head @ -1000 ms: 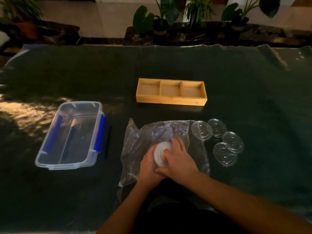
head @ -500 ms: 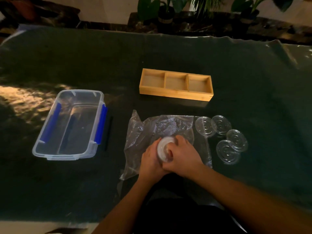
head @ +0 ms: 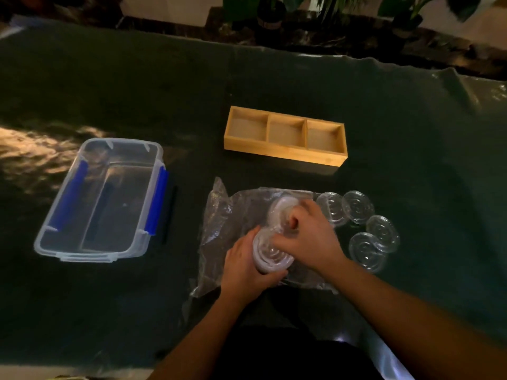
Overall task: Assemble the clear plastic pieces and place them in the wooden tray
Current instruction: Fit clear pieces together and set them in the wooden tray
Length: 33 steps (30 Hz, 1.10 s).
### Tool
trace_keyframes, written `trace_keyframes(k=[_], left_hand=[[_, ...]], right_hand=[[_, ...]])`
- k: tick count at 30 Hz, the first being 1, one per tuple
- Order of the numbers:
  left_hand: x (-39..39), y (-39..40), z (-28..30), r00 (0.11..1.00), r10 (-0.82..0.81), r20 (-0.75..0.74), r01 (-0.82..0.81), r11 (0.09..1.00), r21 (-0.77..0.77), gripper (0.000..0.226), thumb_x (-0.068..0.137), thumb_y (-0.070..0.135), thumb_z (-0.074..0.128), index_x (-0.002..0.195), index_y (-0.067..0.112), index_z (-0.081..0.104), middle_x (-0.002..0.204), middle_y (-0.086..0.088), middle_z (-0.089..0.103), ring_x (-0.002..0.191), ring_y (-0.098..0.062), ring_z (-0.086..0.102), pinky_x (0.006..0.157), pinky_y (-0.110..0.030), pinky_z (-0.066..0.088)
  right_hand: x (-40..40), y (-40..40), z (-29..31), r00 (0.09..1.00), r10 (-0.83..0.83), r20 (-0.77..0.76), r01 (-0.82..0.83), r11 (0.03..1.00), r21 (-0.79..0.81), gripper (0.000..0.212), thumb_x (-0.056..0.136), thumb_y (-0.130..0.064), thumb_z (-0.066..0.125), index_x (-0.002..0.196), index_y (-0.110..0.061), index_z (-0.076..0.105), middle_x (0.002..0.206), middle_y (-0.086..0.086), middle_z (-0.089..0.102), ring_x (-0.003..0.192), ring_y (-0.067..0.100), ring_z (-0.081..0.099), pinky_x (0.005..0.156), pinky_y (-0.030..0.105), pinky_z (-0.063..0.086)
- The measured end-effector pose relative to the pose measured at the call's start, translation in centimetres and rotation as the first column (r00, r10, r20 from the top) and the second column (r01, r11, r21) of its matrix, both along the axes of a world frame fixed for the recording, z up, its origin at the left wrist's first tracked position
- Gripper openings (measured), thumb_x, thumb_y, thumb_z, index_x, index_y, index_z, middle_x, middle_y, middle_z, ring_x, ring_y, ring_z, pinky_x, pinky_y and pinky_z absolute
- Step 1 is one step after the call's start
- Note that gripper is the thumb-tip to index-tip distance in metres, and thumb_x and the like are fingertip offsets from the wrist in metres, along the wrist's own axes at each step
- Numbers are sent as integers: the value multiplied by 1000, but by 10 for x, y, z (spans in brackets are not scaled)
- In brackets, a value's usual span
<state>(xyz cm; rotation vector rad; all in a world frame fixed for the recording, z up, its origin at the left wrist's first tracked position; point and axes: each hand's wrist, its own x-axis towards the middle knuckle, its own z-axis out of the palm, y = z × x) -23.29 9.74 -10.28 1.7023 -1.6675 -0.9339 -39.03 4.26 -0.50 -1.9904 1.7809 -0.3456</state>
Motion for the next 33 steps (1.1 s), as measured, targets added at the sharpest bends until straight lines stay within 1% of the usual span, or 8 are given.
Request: trace_keyframes(k=[7, 10, 15, 22, 24, 26, 29, 33], left_hand=[[-2, 3, -4, 999, 8, 35, -8, 1000, -25, 108, 57, 74, 75, 148, 36, 29, 148, 13, 46, 135, -3, 39, 114, -35, 31], [-1, 3, -7, 999, -7, 43, 8, 1000, -22, 108, 59, 75, 73, 149, 37, 26, 150, 18, 40, 134, 5, 30, 112, -27, 23], [-1, 4, -10, 999, -13, 42, 14, 1000, -26, 110, 62, 76, 72, 150, 43, 16, 146, 24, 36, 134, 6, 30, 111, -27, 21], [-3, 3, -12, 999, -17, 39, 16, 1000, 10, 106, 64, 80, 68, 150, 44, 17, 152, 19, 38, 137, 11, 23, 113, -20, 12], [-4, 3, -11, 999, -18, 43, 18, 1000, -5, 105, 64, 78, 69, 150, 39, 24, 151, 16, 41, 138, 3, 32, 114, -25, 21], [-5, 4, -11, 998, -15, 55, 16, 1000, -18, 104, 64, 76, 71, 149, 30, 32, 151, 12, 44, 137, -4, 40, 114, -32, 29], [-4, 4, -10, 998, -7, 62, 10, 999, -37, 103, 64, 75, 72, 148, 25, 37, 150, 10, 45, 137, -6, 41, 113, -35, 32], [-5, 4, -6, 997, -1, 83, 4, 999, -39, 103, 65, 78, 69, 148, 27, 34, 151, 12, 43, 136, 1, 34, 113, -31, 26]], right_hand=[[18, -78, 14, 999, 44, 9, -43, 996, -79, 35, 71, -41, 78, 85, -25, 51, 128, -1, 43, 105, 14, 49, 84, 29, 45], [33, -128, 22, 996, 86, -31, -89, 992, -88, 38, 72, -41, 78, 93, -27, 51, 137, 3, 41, 116, 21, 48, 92, 33, 44], [62, -207, 23, 998, 28, -63, -32, 997, -70, 58, 73, -45, 78, 120, -24, 52, 152, 8, 27, 118, 26, 50, 86, 33, 42], [89, -273, -7, 998, -64, 3, 64, 995, -70, 69, 73, -47, 76, 129, -21, 46, 142, 11, 35, 114, 30, 53, 88, 38, 46], [90, -273, -26, 990, -40, -135, 47, 998, 52, 77, 76, -56, 71, 138, -18, 45, 152, 14, 28, 130, 37, 43, 100, 48, 43], [85, -266, -42, 953, 77, -294, -33, 988, 151, 82, 79, -68, 60, 140, -16, 48, 161, 12, 19, 146, 39, 18, 112, 59, 28], [78, -272, -44, 940, 127, -316, -68, 979, 192, 85, 77, -77, 49, 140, -20, 52, 164, 8, 12, 149, 39, 2, 114, 63, 18], [74, -276, -32, 924, 191, -332, -77, 941, 328, 78, 80, -68, 52, 146, -29, 41, 166, 5, -6, 148, 43, -3, 112, 63, 16]])
